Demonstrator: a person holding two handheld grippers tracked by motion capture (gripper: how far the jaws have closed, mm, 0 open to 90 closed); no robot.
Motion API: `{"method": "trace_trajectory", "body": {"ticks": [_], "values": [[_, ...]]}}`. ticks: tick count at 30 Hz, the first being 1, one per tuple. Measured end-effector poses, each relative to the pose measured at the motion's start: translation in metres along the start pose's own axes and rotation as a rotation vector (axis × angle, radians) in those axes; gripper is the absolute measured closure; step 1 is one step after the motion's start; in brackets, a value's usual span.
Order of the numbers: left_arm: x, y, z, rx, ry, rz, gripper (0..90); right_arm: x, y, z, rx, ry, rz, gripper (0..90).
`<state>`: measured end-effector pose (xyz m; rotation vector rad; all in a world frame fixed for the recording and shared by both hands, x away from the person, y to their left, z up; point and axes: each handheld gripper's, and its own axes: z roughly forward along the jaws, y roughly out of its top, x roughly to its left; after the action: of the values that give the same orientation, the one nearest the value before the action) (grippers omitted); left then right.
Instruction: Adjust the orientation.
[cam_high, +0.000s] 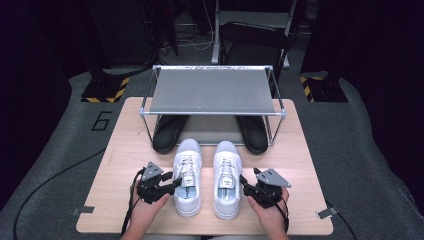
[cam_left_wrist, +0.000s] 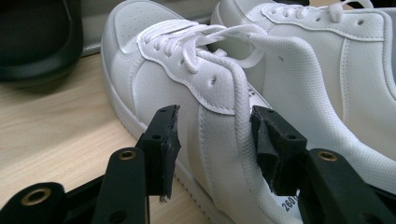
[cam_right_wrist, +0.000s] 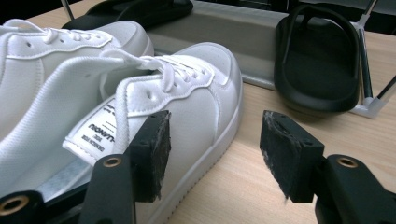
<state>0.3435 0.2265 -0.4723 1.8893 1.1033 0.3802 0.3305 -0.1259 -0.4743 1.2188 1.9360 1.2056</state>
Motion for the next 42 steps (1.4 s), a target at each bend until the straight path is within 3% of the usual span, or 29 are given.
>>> {"method": "trace_trajectory", "body": {"ticks": [9,19,25,27,28,29,33,36,39,42], "values": [[-0.004,0.001,0.008,0.013,0.033,0.008,56.6,-0.003,-0.006,0.002,0.001,-0.003,0.029,41.1],[-0.002,0.003,0.009,0.028,0.025,0.003,59.4,-0.005,-0.010,0.002,-0.002,-0.009,0.037,39.7],[-0.001,0.005,0.006,0.045,0.024,0.022,64.6,-0.007,-0.011,0.002,0.000,-0.005,0.045,39.7],[-0.001,0.006,0.004,0.045,0.044,0.030,66.9,-0.008,-0.011,0.002,0.000,-0.006,0.047,39.7],[-0.002,0.006,0.003,0.046,0.076,0.038,70.1,-0.007,-0.011,0.002,-0.001,-0.009,0.049,39.7],[0.000,0.006,0.001,0.050,0.100,0.047,72.9,-0.007,-0.012,0.002,-0.010,-0.019,0.050,39.7],[0.010,0.007,-0.004,0.051,0.108,0.027,77.3,-0.007,-0.012,0.001,-0.006,-0.018,0.050,39.6],[0.016,0.007,-0.007,0.053,0.124,0.053,80.1,-0.008,-0.013,0.002,-0.009,-0.019,0.056,39.6],[0.023,0.007,-0.010,0.055,0.118,0.058,80.4,-0.009,-0.013,0.002,-0.007,-0.020,0.056,39.5],[0.027,0.007,-0.010,0.055,0.083,0.053,78.7,-0.009,-0.014,0.002,-0.003,-0.020,0.056,39.4]]}}
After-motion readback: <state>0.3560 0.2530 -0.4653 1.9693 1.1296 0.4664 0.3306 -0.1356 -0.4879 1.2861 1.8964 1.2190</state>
